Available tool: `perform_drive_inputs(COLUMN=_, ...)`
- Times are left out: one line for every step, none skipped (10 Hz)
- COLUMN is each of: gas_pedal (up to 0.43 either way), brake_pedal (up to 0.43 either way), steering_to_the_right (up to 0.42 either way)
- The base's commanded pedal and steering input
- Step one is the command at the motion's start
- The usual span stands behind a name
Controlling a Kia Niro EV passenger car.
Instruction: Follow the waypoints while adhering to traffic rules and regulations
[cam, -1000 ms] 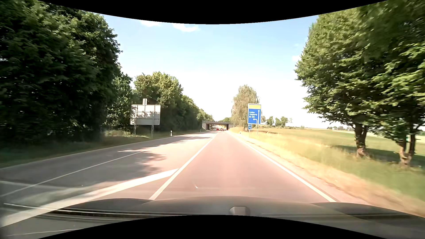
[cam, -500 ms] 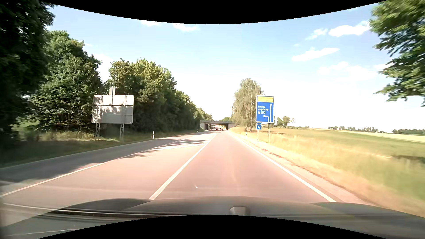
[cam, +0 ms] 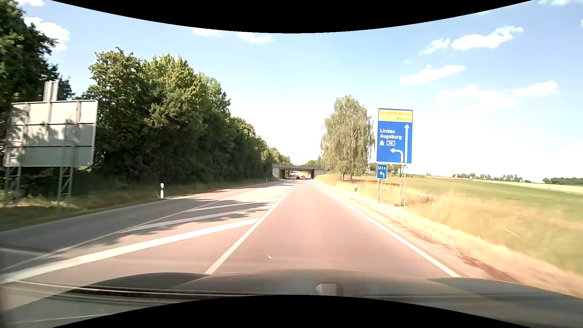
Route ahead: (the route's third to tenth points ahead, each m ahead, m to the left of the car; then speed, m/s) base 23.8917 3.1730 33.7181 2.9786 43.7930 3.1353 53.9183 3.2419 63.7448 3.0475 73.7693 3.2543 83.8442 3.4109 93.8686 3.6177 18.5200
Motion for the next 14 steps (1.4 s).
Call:
perform_drive_inputs(gas_pedal=0.087, brake_pedal=0.006, steering_to_the_right=0.002)
perform_drive_inputs(gas_pedal=0.087, brake_pedal=0.006, steering_to_the_right=0.005)
perform_drive_inputs(gas_pedal=0.087, brake_pedal=0.006, steering_to_the_right=0.003)
perform_drive_inputs(gas_pedal=0.087, brake_pedal=0.006, steering_to_the_right=0.0)
perform_drive_inputs(gas_pedal=0.087, brake_pedal=0.006, steering_to_the_right=0.0)
perform_drive_inputs(gas_pedal=0.087, brake_pedal=0.006, steering_to_the_right=0.0)
perform_drive_inputs(gas_pedal=0.087, brake_pedal=0.006, steering_to_the_right=0.0)
perform_drive_inputs(gas_pedal=0.087, brake_pedal=0.006, steering_to_the_right=0.0)
perform_drive_inputs(gas_pedal=0.087, brake_pedal=0.006, steering_to_the_right=0.0)
perform_drive_inputs(gas_pedal=0.087, brake_pedal=0.006, steering_to_the_right=0.0)
perform_drive_inputs(gas_pedal=0.087, brake_pedal=0.006, steering_to_the_right=0.0)
perform_drive_inputs(gas_pedal=0.087, brake_pedal=0.006, steering_to_the_right=0.0)
perform_drive_inputs(gas_pedal=0.087, brake_pedal=0.006, steering_to_the_right=0.001)
perform_drive_inputs(gas_pedal=0.087, brake_pedal=0.006, steering_to_the_right=0.0)
